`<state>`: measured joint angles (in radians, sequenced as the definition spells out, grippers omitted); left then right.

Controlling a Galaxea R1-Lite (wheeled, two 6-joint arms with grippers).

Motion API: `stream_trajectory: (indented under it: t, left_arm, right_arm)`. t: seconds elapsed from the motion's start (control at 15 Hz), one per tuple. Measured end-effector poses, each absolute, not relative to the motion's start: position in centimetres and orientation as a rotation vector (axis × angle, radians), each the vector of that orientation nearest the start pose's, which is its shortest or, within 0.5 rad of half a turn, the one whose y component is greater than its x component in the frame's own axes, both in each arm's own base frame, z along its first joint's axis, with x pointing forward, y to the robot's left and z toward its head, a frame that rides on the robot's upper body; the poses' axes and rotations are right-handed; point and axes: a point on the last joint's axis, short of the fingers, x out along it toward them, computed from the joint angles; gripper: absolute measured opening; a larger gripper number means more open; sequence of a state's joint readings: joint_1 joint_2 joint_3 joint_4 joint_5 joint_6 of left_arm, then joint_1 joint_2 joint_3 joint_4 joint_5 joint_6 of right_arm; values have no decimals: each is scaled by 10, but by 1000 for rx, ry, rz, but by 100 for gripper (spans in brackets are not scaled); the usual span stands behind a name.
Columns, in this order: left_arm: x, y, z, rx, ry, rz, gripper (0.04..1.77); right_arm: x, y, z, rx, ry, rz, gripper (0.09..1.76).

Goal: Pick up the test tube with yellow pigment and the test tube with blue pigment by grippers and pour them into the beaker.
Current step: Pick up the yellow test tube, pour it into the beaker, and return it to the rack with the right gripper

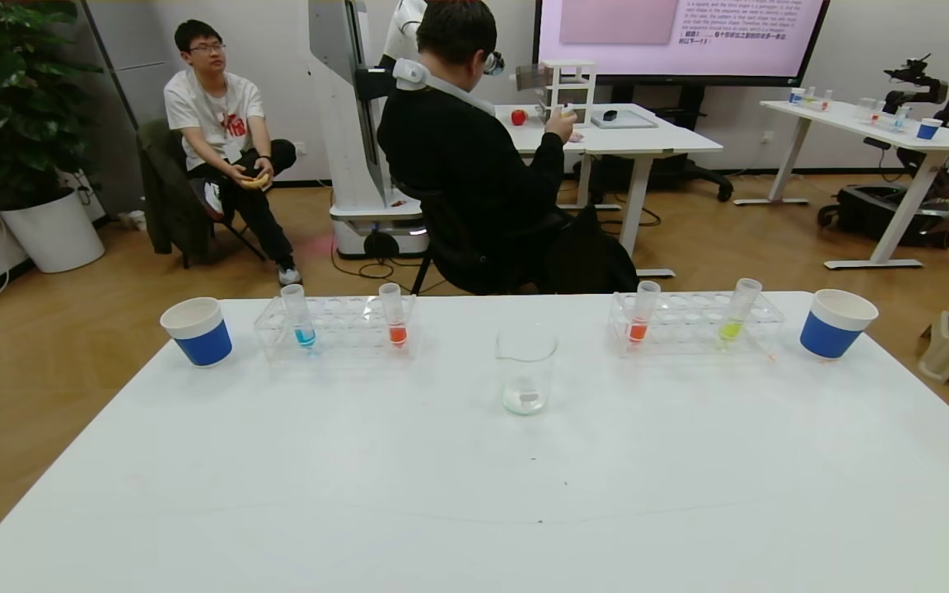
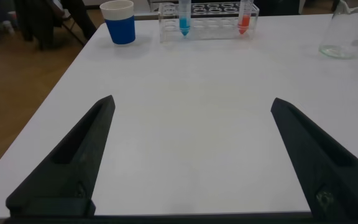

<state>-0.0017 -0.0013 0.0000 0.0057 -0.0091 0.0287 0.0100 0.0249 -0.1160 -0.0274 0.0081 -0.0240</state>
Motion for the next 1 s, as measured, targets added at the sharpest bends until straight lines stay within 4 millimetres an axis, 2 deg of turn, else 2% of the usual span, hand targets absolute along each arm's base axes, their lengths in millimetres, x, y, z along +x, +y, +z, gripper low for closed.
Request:
stream_trajectory:
  t: [0.07, 0.2, 0.4, 0.53, 0.73, 0.87, 1.0]
  left_arm:
    - [-23, 0, 75, 29, 5, -11, 175]
    - [-23, 0, 75, 29, 4, -11, 175]
    - [-23, 0, 75, 29, 5, -11, 175]
    - [-23, 0, 75, 29, 5, -11, 175]
    - [-23, 0, 75, 29, 5, -11, 175]
    - [-23, 0, 75, 29, 5, -11, 175]
    - [-23, 0, 75, 29, 5, -11, 175]
  right_arm:
    - [-32, 0, 121, -23, -135, 16, 174]
    - [-28, 0, 155, -20, -171, 20, 174]
    - [2, 0, 194, -17, -178, 34, 174]
    - [36, 1, 210, -14, -153, 40, 174]
    - [100, 3, 218, -13, -102, 41, 174]
    - [144, 3, 213, -13, -78, 38, 174]
    - [190, 3, 198, -13, -42, 41, 174]
